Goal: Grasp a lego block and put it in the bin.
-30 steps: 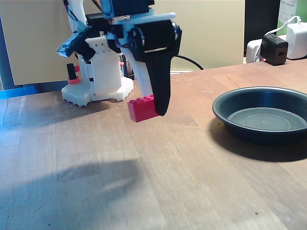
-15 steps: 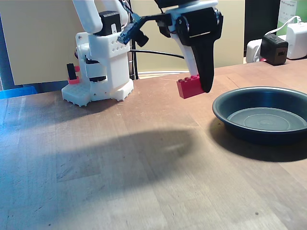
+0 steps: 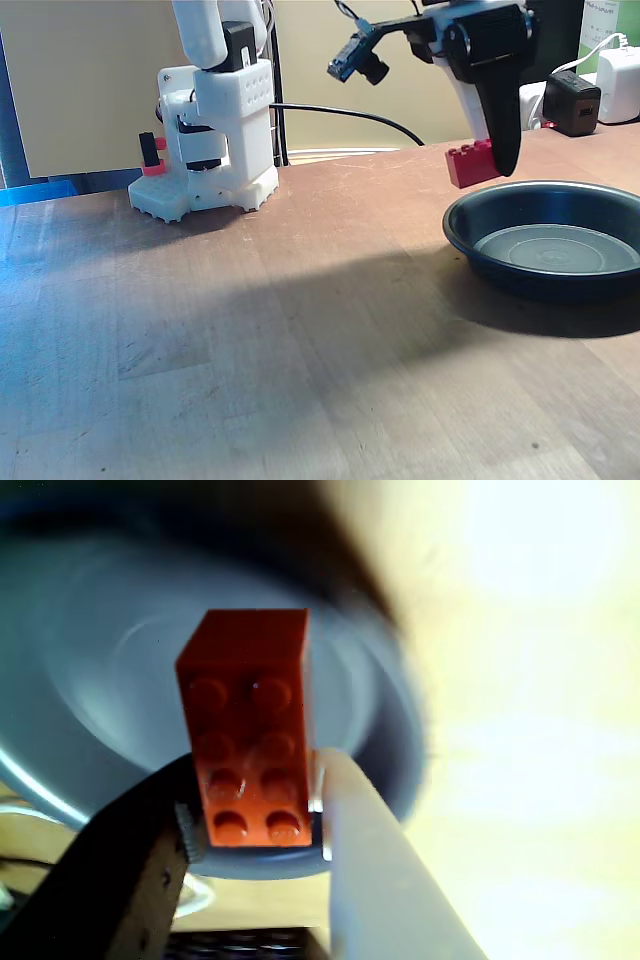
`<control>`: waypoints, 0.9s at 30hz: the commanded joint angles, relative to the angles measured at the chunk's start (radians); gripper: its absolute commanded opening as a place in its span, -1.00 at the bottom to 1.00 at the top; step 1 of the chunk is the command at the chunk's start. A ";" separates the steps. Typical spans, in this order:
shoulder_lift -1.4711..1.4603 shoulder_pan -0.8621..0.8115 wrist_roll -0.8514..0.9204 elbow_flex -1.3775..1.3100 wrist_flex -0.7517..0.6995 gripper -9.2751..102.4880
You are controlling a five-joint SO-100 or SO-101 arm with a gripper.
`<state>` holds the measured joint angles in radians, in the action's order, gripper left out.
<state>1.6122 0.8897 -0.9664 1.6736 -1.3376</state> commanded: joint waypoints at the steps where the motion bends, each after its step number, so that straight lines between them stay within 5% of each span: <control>1: -0.087 0.018 -0.034 -0.140 -0.008 -0.84; 13: -0.325 -0.041 -0.025 -0.400 -0.008 -0.84; 27: -0.344 -0.081 0.103 -0.402 -0.052 -0.78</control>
<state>1.2548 0.8053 -0.8698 1.3070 -1.3806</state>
